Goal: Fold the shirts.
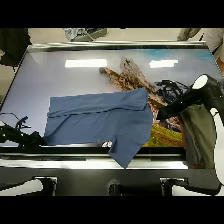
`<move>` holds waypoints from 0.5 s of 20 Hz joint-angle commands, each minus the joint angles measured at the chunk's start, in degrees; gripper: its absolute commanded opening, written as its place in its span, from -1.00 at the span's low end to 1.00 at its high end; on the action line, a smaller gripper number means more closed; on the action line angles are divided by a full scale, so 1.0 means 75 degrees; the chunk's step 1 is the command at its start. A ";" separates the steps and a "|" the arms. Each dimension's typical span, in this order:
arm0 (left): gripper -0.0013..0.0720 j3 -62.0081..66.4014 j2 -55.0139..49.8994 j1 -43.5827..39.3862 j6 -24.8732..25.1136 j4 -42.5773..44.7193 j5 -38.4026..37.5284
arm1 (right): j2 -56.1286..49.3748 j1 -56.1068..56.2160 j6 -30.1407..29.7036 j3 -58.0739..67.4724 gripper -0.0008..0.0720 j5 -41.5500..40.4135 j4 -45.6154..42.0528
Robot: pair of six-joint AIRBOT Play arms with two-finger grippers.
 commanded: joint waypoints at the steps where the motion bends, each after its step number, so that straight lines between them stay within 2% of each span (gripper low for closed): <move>1: 0.17 -0.0586 0.0152 0.0079 0.0481 -0.0029 0.0892 | 0.0216 0.0093 -0.0309 -0.0376 0.37 -0.0125 0.0149; 5: 0.09 -0.0545 0.0184 0.0061 0.0493 -0.0466 0.1507 | 0.0219 0.0093 -0.0306 -0.0376 0.37 0.0038 0.0192; 10: 0.10 -0.0099 0.0184 0.0070 0.0493 -0.0481 0.1370 | 0.0286 0.0093 -0.0303 -0.0376 0.37 0.0227 0.0277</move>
